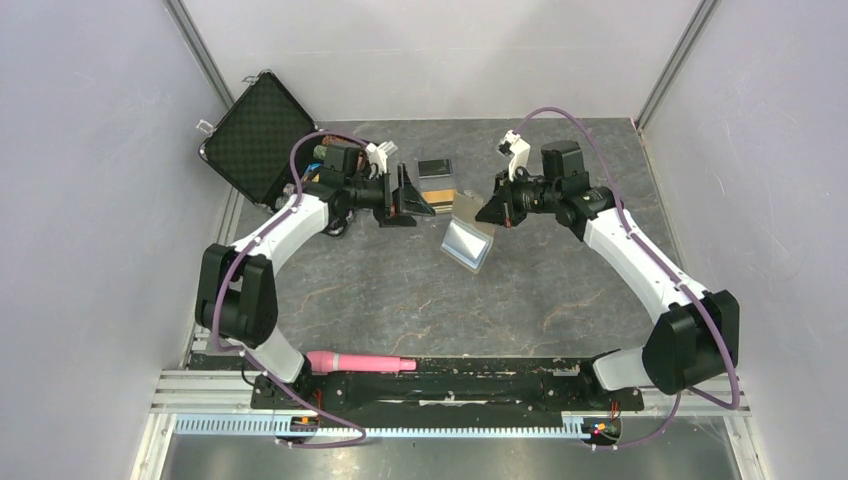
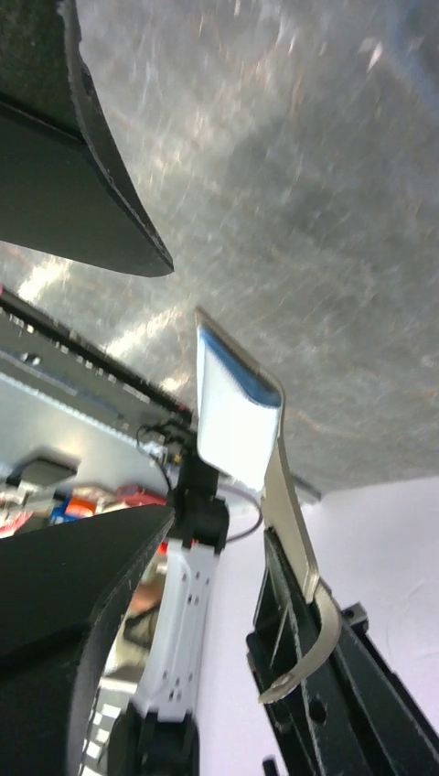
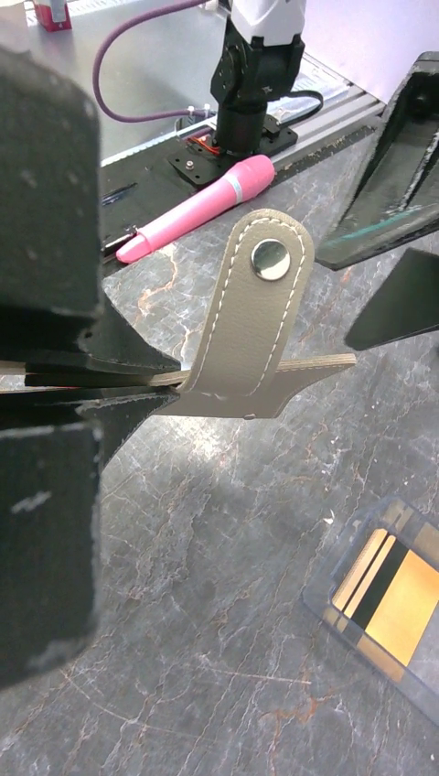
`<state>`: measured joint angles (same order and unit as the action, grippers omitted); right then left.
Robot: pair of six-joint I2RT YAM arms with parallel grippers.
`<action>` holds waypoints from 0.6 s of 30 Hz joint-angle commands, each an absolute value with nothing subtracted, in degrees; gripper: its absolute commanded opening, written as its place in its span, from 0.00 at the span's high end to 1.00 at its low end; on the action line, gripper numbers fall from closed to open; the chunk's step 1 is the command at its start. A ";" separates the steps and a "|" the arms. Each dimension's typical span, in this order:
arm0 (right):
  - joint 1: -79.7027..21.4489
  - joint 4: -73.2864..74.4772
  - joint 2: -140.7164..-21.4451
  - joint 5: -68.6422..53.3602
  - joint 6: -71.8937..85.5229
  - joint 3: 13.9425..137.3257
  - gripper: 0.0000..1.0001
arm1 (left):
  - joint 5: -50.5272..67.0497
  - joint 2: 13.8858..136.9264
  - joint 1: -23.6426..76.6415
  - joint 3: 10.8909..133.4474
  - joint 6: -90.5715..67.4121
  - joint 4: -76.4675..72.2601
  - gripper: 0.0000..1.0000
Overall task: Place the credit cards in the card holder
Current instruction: Open the card holder at the center of the board.
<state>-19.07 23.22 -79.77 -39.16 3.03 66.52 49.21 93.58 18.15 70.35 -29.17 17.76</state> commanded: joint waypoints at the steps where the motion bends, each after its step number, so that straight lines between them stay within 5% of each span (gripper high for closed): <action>1: -18.87 20.22 -80.54 -42.82 4.39 69.39 1.00 | 60.03 92.61 18.87 68.00 -40.75 6.03 0.00; 18: -18.86 16.39 -80.89 -45.27 8.31 67.39 1.00 | 57.91 97.11 23.80 68.99 -33.42 9.03 0.30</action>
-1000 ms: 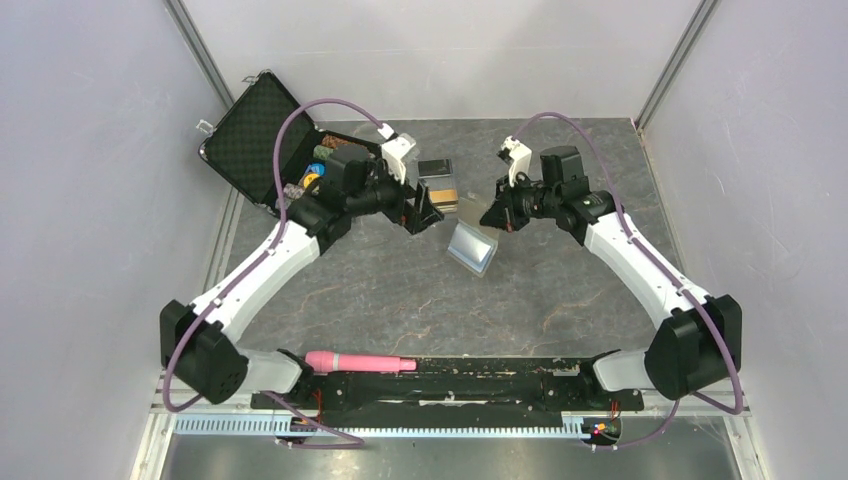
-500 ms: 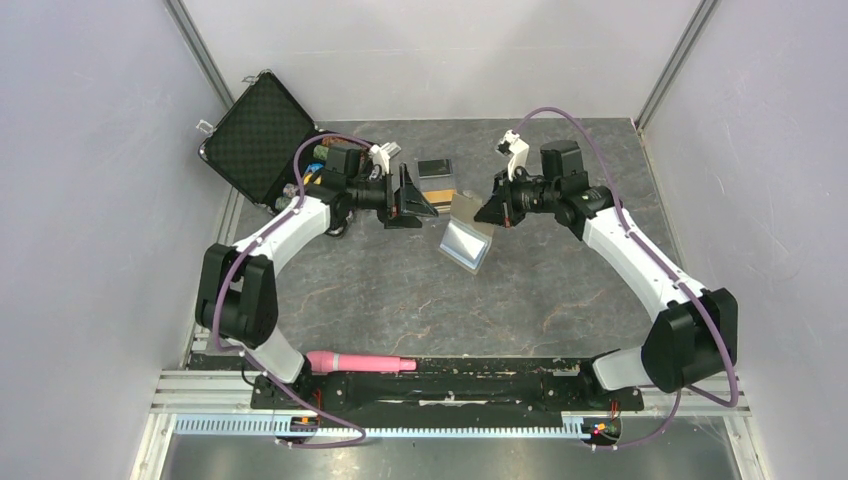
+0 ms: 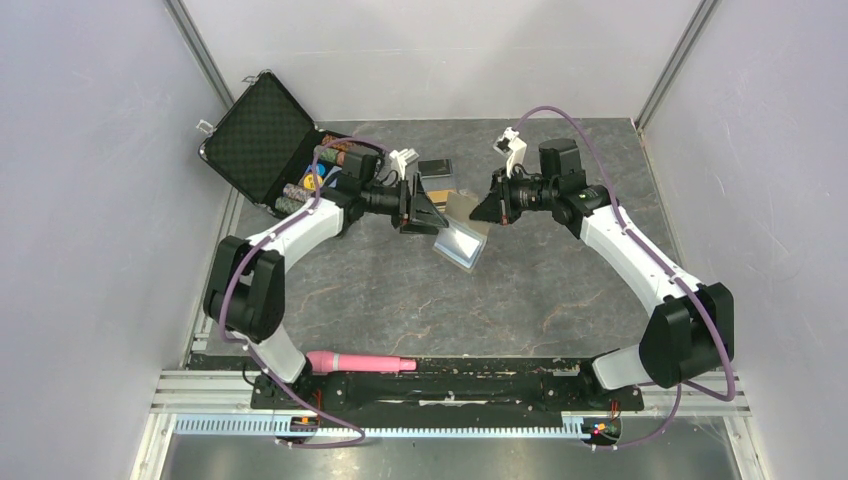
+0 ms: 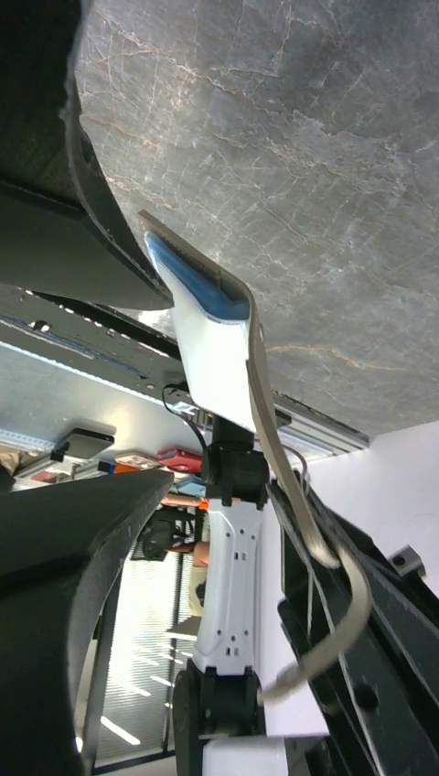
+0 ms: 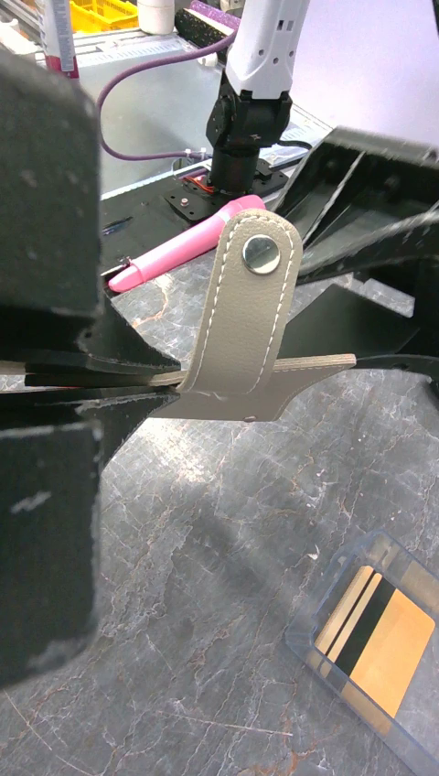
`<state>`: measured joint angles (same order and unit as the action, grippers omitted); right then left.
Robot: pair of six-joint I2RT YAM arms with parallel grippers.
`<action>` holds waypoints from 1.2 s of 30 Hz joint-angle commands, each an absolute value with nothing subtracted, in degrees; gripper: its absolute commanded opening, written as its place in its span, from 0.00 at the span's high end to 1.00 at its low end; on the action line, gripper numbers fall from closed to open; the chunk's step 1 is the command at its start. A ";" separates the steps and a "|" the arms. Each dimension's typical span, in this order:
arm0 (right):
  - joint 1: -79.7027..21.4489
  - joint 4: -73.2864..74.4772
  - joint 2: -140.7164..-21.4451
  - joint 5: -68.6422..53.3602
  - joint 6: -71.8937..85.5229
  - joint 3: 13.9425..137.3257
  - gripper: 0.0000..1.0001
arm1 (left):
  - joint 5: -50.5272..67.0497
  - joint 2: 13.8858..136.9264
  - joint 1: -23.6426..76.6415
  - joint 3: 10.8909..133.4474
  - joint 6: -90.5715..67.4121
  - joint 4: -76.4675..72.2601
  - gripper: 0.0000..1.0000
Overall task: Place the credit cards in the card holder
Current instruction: Open the card holder at the center of the board.
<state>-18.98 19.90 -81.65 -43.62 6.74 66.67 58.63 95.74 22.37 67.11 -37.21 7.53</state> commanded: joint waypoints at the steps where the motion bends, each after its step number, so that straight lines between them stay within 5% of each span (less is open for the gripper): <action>1: -18.81 16.18 -80.91 -45.43 8.43 67.11 1.00 | 57.18 97.31 24.09 69.31 -32.37 10.04 0.31; 7: -18.86 16.25 -80.51 -44.63 8.61 66.56 1.00 | 56.32 97.47 25.38 70.00 -28.81 13.25 0.48; 15: -18.89 16.06 -80.12 -44.20 8.65 65.59 1.00 | 46.65 93.07 25.49 70.26 -24.08 16.65 0.37; 28: -18.90 16.07 -79.68 -44.39 8.83 64.28 1.00 | 44.26 95.10 27.53 72.80 -22.40 16.88 0.39; 32: -18.90 16.00 -79.54 -44.31 8.87 64.12 1.00 | 43.79 96.37 28.96 73.84 -21.51 17.63 0.43; 36: -18.89 16.11 -79.42 -43.95 8.74 63.90 1.00 | 43.63 96.39 29.62 74.44 -20.92 18.41 0.56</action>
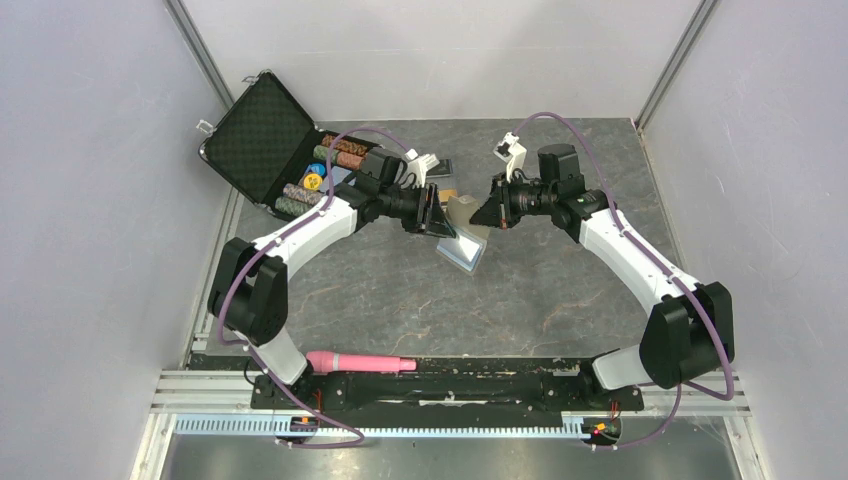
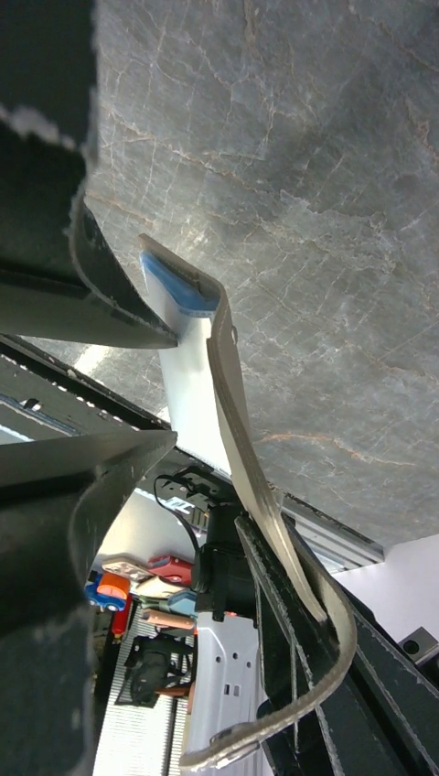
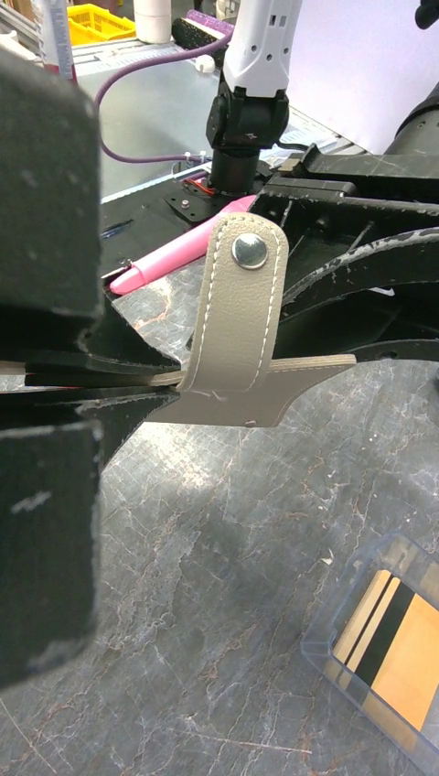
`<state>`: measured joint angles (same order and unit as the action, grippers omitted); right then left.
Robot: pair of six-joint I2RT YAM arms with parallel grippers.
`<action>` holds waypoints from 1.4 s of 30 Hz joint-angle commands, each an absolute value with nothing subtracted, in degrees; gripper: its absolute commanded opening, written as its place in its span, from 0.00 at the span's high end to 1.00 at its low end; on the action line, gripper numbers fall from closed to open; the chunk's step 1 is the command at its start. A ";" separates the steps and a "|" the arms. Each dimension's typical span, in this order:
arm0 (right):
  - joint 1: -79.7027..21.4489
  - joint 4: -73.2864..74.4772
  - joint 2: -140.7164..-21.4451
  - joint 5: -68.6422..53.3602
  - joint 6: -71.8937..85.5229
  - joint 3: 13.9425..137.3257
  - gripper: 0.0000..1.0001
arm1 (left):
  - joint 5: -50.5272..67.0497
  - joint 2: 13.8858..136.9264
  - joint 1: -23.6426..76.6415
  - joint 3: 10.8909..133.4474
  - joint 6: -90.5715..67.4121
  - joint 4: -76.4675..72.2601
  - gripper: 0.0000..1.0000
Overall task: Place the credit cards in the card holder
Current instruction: Open the card holder at the center of the board.
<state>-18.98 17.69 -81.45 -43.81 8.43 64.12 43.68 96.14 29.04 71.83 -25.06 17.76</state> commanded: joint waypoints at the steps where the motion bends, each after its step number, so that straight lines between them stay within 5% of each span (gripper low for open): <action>1: -18.90 16.09 -79.35 -43.86 8.77 63.83 1.00 | 43.68 96.31 29.64 74.52 -20.92 18.60 0.60; 5: -18.85 16.10 -79.52 -43.77 8.73 63.60 1.00 | 43.94 95.64 29.65 74.89 -20.28 20.03 0.67; 11: -18.90 16.16 -79.42 -44.01 8.65 63.41 1.00 | 39.43 94.70 29.61 73.92 -20.00 20.77 0.51; 17: -18.90 16.12 -79.15 -44.12 8.49 62.85 1.00 | 34.79 95.24 29.62 74.30 -19.42 20.48 0.49; 34: -18.86 17.39 -79.89 -43.59 7.10 62.91 1.00 | 38.75 96.27 31.43 73.67 -20.20 19.33 0.68; 42: -18.83 18.88 -80.81 -43.77 5.90 63.81 1.00 | 38.32 93.68 31.44 73.45 -20.49 20.73 0.67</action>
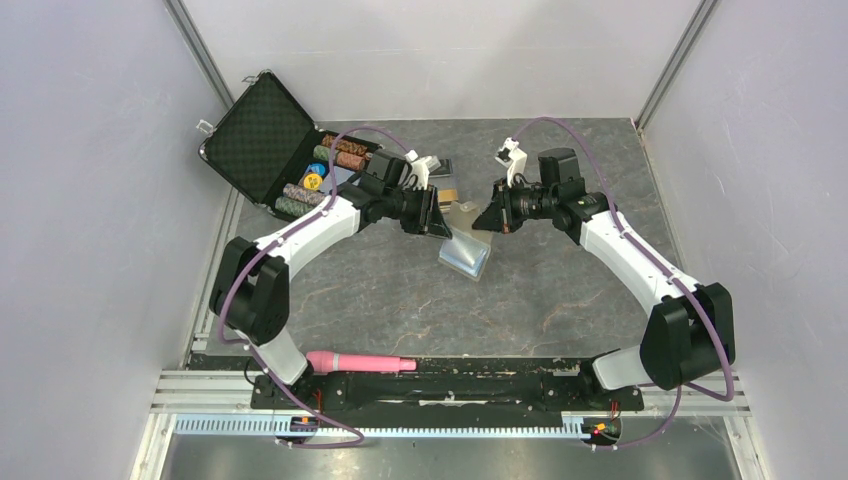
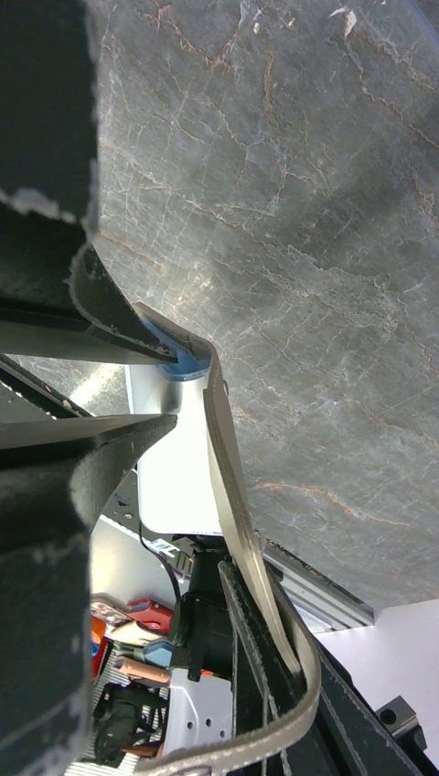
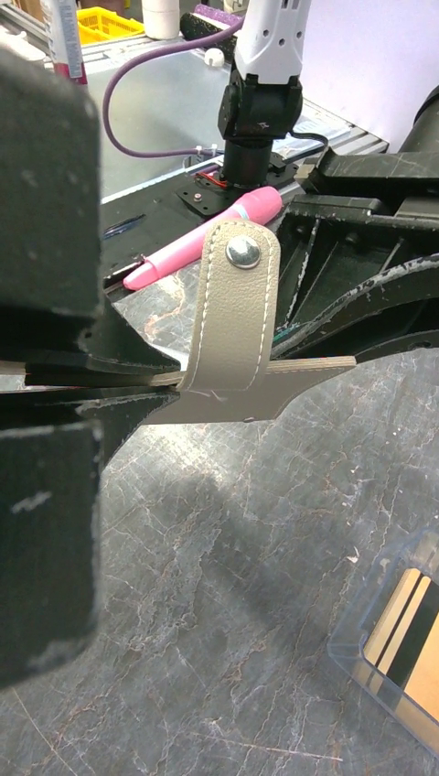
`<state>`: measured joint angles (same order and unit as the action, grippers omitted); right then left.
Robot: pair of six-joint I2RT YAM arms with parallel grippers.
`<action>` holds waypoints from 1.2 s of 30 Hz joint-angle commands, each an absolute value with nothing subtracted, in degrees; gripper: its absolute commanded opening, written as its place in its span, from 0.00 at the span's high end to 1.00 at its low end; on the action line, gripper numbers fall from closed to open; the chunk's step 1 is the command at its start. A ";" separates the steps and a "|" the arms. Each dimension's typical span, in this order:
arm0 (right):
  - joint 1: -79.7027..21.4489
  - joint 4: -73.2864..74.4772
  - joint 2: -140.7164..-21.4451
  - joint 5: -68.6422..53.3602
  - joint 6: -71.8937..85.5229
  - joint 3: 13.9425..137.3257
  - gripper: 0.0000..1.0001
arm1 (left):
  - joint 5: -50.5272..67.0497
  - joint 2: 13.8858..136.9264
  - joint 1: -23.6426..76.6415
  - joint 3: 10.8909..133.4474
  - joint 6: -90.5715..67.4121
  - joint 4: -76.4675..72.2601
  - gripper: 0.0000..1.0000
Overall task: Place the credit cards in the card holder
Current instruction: Open the card holder at the center of the board.
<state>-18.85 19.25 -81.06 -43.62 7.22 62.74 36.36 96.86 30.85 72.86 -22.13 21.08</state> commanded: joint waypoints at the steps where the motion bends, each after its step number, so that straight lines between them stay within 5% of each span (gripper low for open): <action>1: -18.83 19.05 -80.78 -43.77 5.76 63.81 1.00 | 38.20 93.53 31.39 73.56 -20.56 20.95 0.66; 15: -18.81 19.61 -80.77 -44.03 5.28 63.64 1.00 | 41.21 93.27 31.90 75.41 -20.18 20.99 0.61; 36: -18.78 19.77 -79.91 -44.21 5.79 63.90 1.00 | 52.12 92.64 30.06 71.50 -35.53 3.16 0.34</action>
